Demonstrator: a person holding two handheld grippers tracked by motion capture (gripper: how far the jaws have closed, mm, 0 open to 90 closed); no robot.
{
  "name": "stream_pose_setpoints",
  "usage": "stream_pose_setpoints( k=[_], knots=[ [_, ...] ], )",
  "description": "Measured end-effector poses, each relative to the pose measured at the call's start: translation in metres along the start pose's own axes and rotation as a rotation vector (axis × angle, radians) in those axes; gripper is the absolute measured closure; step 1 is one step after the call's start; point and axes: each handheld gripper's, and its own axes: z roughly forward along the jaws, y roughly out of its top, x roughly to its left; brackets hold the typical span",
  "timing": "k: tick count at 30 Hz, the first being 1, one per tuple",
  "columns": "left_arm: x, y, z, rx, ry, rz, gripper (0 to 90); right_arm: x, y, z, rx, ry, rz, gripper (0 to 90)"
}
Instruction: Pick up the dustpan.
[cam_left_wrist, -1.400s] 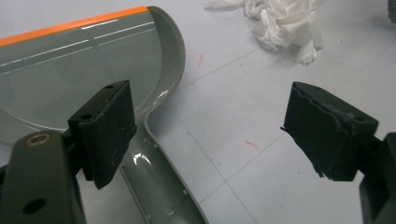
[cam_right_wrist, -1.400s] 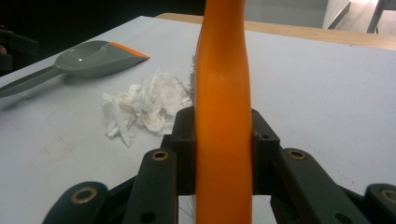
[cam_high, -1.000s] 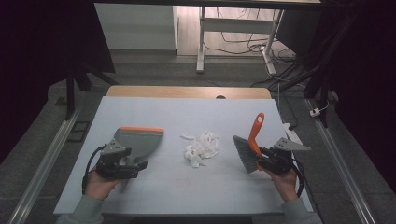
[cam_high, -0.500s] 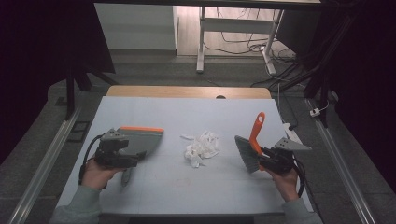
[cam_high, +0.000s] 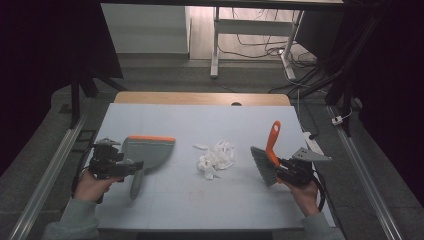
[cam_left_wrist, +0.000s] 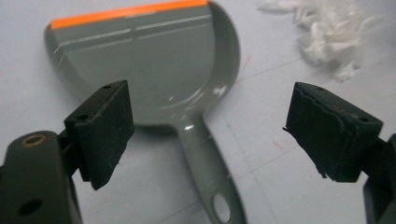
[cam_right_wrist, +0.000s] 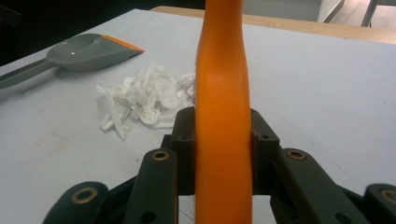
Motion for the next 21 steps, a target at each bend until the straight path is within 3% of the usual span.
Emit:
stream_pose_setpoints(
  k=[8, 12, 21],
  knots=[
    [0.004, -0.011, 0.015, 0.084, 0.013, -0.035, 12.6, 0.001, -0.001, 0.0, 0.007, 0.001, -0.002, 69.9],
    [0.006, -0.014, 0.024, 0.086, -0.002, -0.064, 10.7, 0.0, -0.001, 0.0, 0.008, 0.0, -0.001, 69.9],
    [0.007, -0.018, 0.041, 0.106, -0.032, -0.087, 10.3, 0.0, -0.002, 0.001, 0.013, 0.001, 0.002, 69.9]
  ],
)
